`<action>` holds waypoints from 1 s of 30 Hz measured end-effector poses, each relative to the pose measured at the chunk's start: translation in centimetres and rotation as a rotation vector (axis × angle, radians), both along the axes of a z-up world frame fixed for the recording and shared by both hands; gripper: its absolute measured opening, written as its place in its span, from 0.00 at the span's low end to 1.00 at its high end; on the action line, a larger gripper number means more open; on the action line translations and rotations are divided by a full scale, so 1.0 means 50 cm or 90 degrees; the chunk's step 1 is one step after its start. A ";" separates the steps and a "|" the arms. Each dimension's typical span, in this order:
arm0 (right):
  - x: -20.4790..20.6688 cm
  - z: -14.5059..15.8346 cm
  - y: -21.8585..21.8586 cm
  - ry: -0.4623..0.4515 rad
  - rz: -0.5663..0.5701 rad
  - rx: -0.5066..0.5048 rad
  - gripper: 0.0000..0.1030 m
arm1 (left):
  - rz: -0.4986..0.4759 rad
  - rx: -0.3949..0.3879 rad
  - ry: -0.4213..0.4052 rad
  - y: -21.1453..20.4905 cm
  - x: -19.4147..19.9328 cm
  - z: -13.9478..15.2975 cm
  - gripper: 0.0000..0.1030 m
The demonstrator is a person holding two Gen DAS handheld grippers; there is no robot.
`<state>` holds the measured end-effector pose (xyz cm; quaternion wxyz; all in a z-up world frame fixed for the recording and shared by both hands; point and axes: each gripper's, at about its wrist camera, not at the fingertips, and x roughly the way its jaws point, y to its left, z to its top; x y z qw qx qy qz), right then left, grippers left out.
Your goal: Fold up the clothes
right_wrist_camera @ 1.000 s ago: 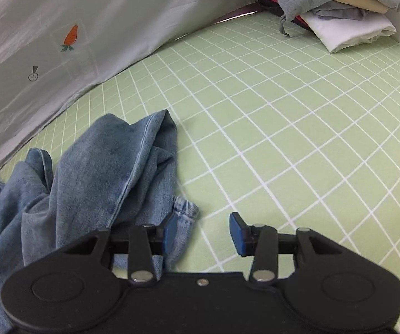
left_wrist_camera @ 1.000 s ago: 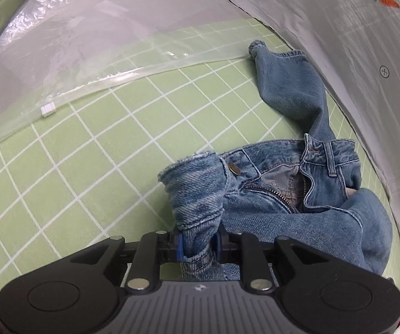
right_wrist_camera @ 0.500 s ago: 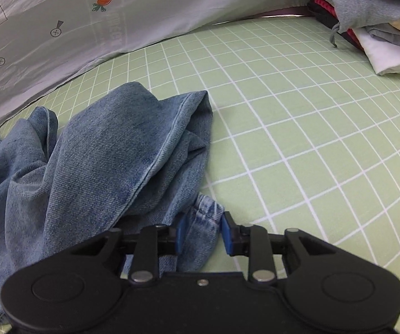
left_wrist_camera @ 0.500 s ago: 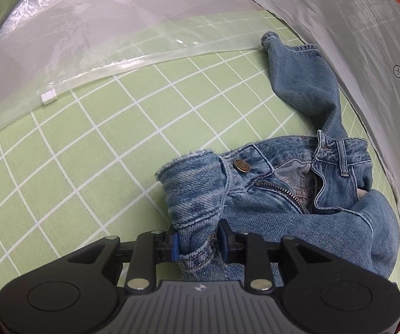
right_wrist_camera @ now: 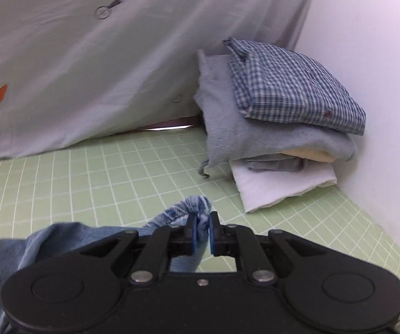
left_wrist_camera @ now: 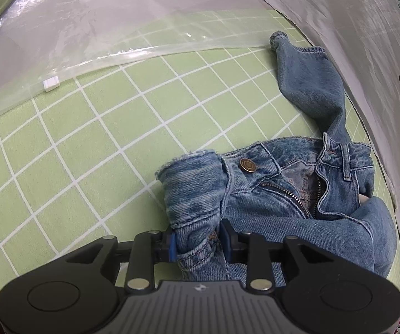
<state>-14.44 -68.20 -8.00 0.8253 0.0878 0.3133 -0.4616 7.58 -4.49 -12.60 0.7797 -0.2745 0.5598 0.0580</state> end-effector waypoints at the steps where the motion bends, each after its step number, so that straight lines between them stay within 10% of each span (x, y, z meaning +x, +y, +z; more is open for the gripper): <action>1: -0.008 0.002 -0.013 -0.010 -0.018 0.010 0.35 | 0.001 0.002 0.000 -0.001 0.000 0.000 0.33; 4: -0.018 -0.009 -0.001 -0.051 -0.027 0.046 0.69 | 0.002 0.006 -0.001 -0.004 -0.001 0.000 0.33; 8: 0.012 -0.056 0.041 -0.111 0.001 0.154 0.88 | 0.001 0.005 0.001 -0.003 0.000 0.001 0.34; 18: 0.180 -0.126 0.065 -0.148 0.047 0.356 0.98 | 0.002 0.000 0.014 -0.002 0.009 0.000 0.35; 27: 0.248 -0.168 0.018 -0.154 -0.044 0.464 0.58 | 0.013 0.009 0.017 -0.008 0.015 0.002 0.37; 30: 0.256 -0.160 0.004 -0.179 -0.017 0.468 0.16 | 0.010 0.017 0.016 -0.011 0.019 0.002 0.38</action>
